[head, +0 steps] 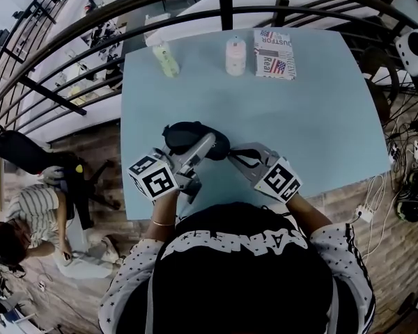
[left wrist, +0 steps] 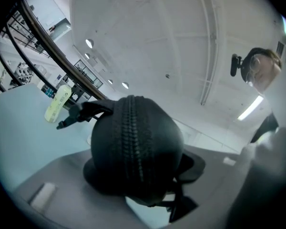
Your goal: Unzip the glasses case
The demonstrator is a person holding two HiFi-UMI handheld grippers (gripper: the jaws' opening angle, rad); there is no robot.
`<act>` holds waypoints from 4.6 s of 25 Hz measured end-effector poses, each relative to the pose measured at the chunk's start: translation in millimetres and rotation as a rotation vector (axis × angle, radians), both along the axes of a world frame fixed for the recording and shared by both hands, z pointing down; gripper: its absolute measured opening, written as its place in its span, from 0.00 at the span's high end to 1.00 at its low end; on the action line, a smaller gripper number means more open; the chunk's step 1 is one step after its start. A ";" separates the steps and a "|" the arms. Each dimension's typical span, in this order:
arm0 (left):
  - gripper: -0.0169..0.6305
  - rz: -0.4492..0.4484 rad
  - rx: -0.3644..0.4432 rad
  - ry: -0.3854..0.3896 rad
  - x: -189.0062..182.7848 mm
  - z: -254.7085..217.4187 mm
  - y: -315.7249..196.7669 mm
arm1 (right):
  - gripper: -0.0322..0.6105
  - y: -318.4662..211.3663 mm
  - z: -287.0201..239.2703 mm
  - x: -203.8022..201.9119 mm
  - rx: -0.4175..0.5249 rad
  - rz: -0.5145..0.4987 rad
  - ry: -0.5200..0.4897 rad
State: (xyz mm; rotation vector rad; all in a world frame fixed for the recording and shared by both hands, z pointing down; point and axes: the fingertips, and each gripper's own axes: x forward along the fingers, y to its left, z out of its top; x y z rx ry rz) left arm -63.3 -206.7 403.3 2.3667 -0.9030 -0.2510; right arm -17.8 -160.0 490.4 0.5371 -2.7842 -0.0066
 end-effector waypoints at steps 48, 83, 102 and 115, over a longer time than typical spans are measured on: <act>0.97 0.198 -0.034 -0.025 54.0 0.2 21.8 | 0.94 -7.1 -22.3 48.0 0.259 0.038 0.256; 0.97 0.326 -0.032 -0.079 74.6 15.8 38.1 | 0.94 -8.5 -35.9 45.7 0.424 0.003 0.364; 0.97 0.315 -0.041 -0.126 60.6 19.8 45.7 | 0.93 -10.1 -46.2 17.8 0.458 -0.096 0.312; 0.97 0.352 -0.061 -0.130 62.7 20.5 50.5 | 0.93 -12.3 -61.1 7.7 0.494 -0.127 0.298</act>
